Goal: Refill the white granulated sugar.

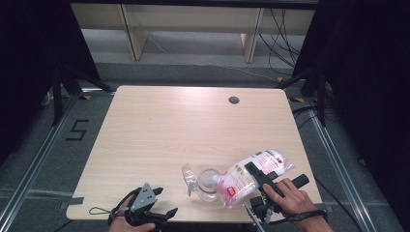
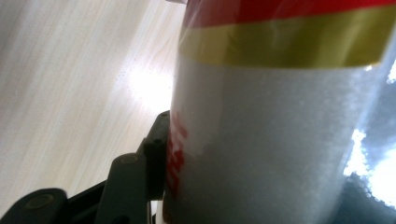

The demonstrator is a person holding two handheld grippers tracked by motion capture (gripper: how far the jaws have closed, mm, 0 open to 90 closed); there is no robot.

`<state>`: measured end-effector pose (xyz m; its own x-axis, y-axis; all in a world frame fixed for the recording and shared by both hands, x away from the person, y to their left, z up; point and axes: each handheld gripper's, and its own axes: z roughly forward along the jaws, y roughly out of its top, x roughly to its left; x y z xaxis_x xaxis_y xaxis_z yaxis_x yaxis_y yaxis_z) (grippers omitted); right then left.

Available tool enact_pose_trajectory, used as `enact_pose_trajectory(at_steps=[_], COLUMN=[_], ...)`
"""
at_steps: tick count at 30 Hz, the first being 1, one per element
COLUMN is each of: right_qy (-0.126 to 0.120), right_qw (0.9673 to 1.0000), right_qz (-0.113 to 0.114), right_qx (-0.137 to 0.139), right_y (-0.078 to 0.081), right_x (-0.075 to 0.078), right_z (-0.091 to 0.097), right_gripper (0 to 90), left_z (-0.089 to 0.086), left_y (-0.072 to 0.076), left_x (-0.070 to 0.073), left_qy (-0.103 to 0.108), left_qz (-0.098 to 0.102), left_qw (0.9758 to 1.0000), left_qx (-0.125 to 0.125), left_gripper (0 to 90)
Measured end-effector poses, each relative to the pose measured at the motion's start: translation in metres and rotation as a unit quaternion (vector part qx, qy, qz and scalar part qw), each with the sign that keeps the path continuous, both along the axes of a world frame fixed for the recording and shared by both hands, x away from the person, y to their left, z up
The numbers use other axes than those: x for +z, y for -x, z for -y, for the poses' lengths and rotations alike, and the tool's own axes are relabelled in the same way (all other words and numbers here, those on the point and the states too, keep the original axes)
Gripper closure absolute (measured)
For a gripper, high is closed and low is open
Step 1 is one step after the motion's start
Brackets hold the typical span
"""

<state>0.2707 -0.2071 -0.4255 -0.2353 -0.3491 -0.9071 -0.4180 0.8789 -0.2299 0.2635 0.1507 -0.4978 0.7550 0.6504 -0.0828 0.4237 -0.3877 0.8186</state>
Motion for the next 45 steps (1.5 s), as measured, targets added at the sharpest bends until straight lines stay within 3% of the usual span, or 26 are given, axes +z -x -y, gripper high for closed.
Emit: enact_pose_trajectory(at_steps=[5,8,9,12,13,14,15,21,22,23,27,29,35,39,40,45], right_qy=[0.008,0.0,0.003,0.004,0.001,0.002,0.003,0.008,0.008,0.008,0.007,0.006,0.007,0.004,-0.011,0.002], right_qw=[1.0,0.9999,0.9999,0.9999,1.0,1.0,1.0,1.0,1.0,1.0,1.0,1.0,1.0,1.0,0.9999,1.0], right_qz=[0.001,0.006,0.006,0.0,0.002,-0.002,0.005,0.0,-0.001,0.0,-0.002,-0.001,0.0,0.0,-0.001,0.001], right_qx=[0.004,0.011,0.01,-0.011,0.004,-0.004,0.008,0.002,0.002,0.002,0.003,0.005,0.004,0.005,0.007,0.003], right_y=[-0.0001,-0.0014,-0.0013,0.0008,-0.0011,-0.0001,-0.0012,-0.0008,-0.001,-0.001,-0.0006,-0.0006,-0.0004,-0.0002,-0.0002,0.0009], right_x=[0.0034,0.0013,0.0014,0.0002,0.0,0.0002,0.0002,0.0009,0.001,0.0007,0.0005,0.0006,0.0006,0.001,-0.0018,-0.0004], right_z=[-0.0009,0.0002,0.0003,0.0009,0.0008,0.0009,0.0,-0.0003,-0.0002,-0.0002,-0.0005,-0.0006,-0.0004,-0.0002,0.0009,0.0], right_gripper=[52.2,52.3,52.3,52.4,52.4,52.4,52.5,52.6,52.7,52.7,52.8,52.9,53.0,53.1,53.2,53.3], left_z=[-0.0002,-0.0006,0.0009,0.0009,0.0007,0.0008,0.0009,0.0015,0.0015,-0.0005,-0.0003,0.0006,0.0004,0.0005,0.0009,0.0008], left_y=[0.0,-0.0004,0.0003,0.0002,0.0001,0.0001,0.0001,-0.0006,-0.0005,-0.0016,-0.0015,-0.001,-0.0004,-0.0005,-0.0002,-0.0005], left_x=[0.0,0.0002,-0.0004,-0.0007,-0.0006,-0.0006,-0.0007,-0.002,-0.0017,-0.0011,-0.0012,-0.0015,-0.001,-0.001,-0.0012,-0.0013], left_qy=[-0.003,-0.004,0.007,0.008,0.008,0.008,0.008,0.014,0.014,-0.004,-0.002,0.011,0.011,0.011,0.015,0.012], left_qz=[0.003,0.001,-0.001,-0.001,0.0,-0.001,-0.001,-0.001,-0.001,0.002,0.002,0.0,0.0,0.0,0.001,0.0], left_qw=[1.0,1.0,1.0,1.0,1.0,1.0,1.0,0.9999,0.9999,1.0,1.0,0.9999,0.9999,0.9999,0.9999,0.9999], left_qx=[0.004,0.001,0.005,0.006,0.005,0.006,0.006,0.005,0.005,0.002,0.003,0.004,0.006,0.006,0.008,0.004], left_gripper=[17.3,17.4,17.4,17.4,17.4,17.4,17.4,17.4,17.4,17.4,17.4,17.4,17.4,17.4,17.4,17.3])
